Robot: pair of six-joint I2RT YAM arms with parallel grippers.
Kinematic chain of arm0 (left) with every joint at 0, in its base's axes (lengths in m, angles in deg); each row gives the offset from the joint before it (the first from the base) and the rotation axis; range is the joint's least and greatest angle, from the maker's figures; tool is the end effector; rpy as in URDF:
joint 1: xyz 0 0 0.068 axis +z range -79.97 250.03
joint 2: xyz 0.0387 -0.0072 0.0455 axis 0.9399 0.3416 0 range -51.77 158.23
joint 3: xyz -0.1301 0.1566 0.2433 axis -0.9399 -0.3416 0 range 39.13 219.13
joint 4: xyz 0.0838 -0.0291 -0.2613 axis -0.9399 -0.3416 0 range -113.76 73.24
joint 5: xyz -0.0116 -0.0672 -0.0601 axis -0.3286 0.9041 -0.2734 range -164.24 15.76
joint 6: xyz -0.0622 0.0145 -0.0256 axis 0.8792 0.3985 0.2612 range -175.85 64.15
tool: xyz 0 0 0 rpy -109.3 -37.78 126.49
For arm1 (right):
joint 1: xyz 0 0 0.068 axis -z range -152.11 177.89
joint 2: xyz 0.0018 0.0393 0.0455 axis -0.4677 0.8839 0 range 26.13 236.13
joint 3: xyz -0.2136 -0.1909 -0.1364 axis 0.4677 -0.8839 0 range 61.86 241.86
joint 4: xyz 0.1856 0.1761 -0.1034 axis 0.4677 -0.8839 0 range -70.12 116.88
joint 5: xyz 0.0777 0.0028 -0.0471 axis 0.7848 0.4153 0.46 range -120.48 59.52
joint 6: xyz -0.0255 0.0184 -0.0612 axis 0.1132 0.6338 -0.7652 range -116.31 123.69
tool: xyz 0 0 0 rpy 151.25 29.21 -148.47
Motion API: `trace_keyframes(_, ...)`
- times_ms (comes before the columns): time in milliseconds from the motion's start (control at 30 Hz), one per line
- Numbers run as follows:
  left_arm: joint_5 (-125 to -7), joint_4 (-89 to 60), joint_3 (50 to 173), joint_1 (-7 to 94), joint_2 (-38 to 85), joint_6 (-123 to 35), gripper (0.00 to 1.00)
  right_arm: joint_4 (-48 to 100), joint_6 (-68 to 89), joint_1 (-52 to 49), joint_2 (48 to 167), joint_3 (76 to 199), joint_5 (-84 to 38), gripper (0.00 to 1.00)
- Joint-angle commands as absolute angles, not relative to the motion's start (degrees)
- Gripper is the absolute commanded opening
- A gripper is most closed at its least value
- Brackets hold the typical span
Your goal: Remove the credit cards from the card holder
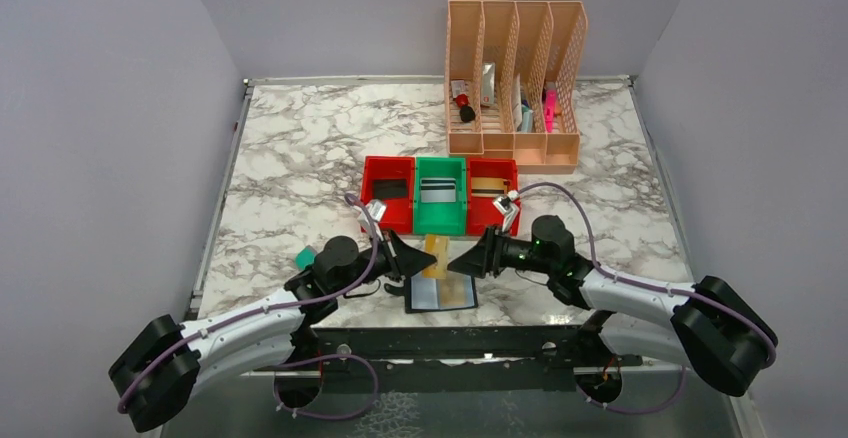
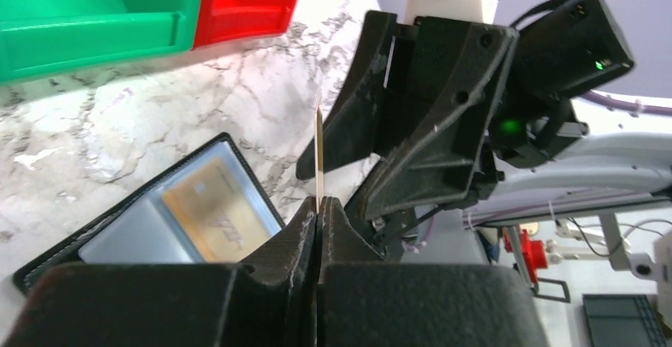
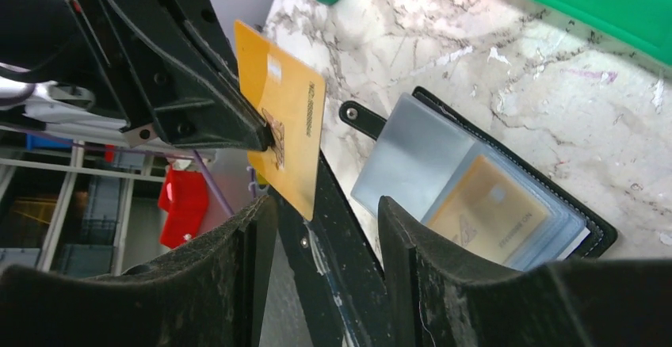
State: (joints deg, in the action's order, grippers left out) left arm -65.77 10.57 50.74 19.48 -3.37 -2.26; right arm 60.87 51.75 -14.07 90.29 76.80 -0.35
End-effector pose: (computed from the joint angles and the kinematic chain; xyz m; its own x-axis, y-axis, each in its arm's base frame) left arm 0.1120 -0.1489 0.2161 -0.7509 -0.3402 -0.5661 0.4241 0.4086 -0.8082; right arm 0.1437 0.1667 0.2021 -0.8286 0.1201 -0.5468 -0.4819 0.3441 0.8059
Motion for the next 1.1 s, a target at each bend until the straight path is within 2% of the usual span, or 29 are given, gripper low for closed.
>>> trace_keyframes(0, -55.2, 19.0, 49.1, 21.4, -3.2, -1.4, 0.00, 71.7, 55.6, -11.4, 90.7, 75.1, 6.0, 0.53)
trace_keyframes(167, -53.2, 22.3, 48.0, 21.6, -2.4, 0.0, 0.00, 78.6, 58.4, -11.0, 93.1, 74.8, 9.5, 0.50)
trace_keyframes(433, -52.6, 28.2, 46.6, 21.6, -0.3, 2.5, 0.00, 83.3, 59.8, -11.0, 95.7, 75.3, 13.8, 0.38)
trace_keyframes(700, -52.9, 32.1, 45.9, 21.6, 0.6, 4.1, 0.00, 87.9, 61.6, -11.0, 97.9, 74.4, 16.3, 0.33)
trace_keyframes(1067, -52.7, 32.9, 45.2, 21.6, -0.3, 5.0, 0.00, 90.6, 64.3, -11.0, 97.0, 74.2, 16.6, 0.08)
